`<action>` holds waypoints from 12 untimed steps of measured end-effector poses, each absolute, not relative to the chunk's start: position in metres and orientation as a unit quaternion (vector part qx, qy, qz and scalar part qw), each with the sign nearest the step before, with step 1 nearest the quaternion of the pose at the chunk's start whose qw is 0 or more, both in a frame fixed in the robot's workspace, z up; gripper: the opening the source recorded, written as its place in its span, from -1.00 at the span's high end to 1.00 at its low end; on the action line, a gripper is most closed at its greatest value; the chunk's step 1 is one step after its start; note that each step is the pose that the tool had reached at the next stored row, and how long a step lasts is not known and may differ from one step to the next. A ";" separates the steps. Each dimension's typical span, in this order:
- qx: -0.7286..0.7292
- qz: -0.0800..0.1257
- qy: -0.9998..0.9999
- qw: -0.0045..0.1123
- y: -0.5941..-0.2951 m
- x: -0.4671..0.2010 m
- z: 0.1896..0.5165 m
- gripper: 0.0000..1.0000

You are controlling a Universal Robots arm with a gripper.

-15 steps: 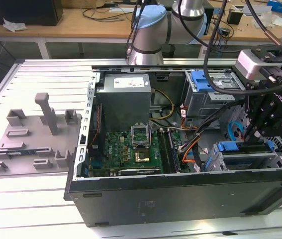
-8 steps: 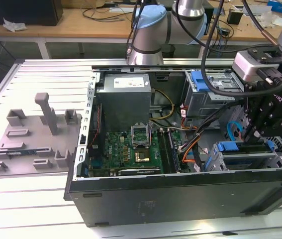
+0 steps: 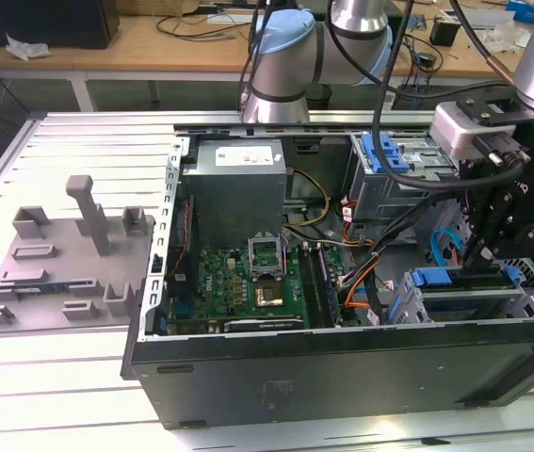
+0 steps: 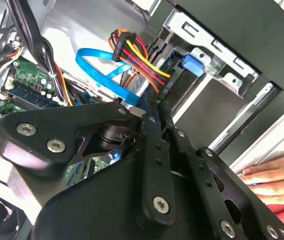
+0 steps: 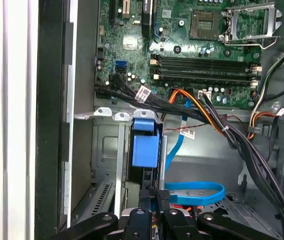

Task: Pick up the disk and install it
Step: 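Insert the second disk wire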

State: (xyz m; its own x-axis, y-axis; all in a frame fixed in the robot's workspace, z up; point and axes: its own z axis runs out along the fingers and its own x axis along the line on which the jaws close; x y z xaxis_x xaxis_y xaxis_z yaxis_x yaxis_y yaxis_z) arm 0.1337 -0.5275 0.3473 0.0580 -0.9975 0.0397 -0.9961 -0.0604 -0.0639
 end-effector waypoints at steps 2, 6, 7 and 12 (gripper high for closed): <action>-0.728 -0.038 0.685 0.011 -0.528 0.130 0.347 0.68; -0.728 -0.044 0.684 0.018 -0.528 0.126 0.348 0.68; -0.728 -0.047 0.684 0.021 -0.528 0.125 0.348 0.68; -0.727 -0.055 0.683 0.031 -0.528 0.121 0.348 0.68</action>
